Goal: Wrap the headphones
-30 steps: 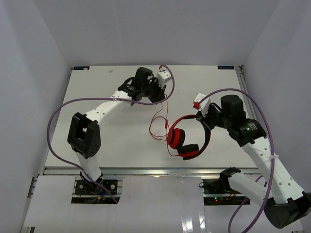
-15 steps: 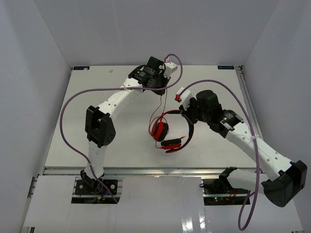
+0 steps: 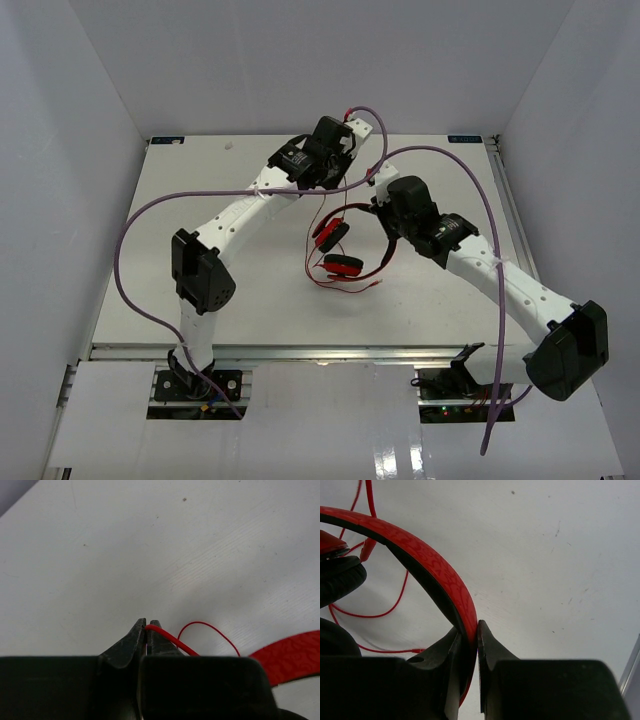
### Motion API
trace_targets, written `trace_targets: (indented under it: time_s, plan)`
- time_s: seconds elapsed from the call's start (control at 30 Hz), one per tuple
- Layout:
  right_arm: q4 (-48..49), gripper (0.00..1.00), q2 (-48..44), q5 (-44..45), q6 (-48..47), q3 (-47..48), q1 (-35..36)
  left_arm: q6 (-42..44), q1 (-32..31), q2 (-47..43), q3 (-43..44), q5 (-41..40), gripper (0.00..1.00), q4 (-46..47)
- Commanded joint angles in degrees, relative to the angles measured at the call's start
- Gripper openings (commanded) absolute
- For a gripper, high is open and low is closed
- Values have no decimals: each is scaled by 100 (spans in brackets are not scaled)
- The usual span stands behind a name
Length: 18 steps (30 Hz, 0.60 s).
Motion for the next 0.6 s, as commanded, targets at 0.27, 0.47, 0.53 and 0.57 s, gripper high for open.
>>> trace_targets:
  time_s: [0.27, 0.47, 0.53, 0.57]
  plan:
    - [599, 8, 358, 1026, 863, 622, -252, 496, -496, -1263, -235, -1441, 0, 234]
    - [606, 8, 586, 877, 1112, 1138, -367, 362, -667, -1379, -557, -1430, 0, -15]
    - [592, 8, 651, 821, 1139, 1292, -373, 296, -681, -1391, -606, -1423, 0, -169]
    - [583, 8, 652, 750, 1161, 1321, -373, 288, -687, -1407, -693, -1441, 0, -192]
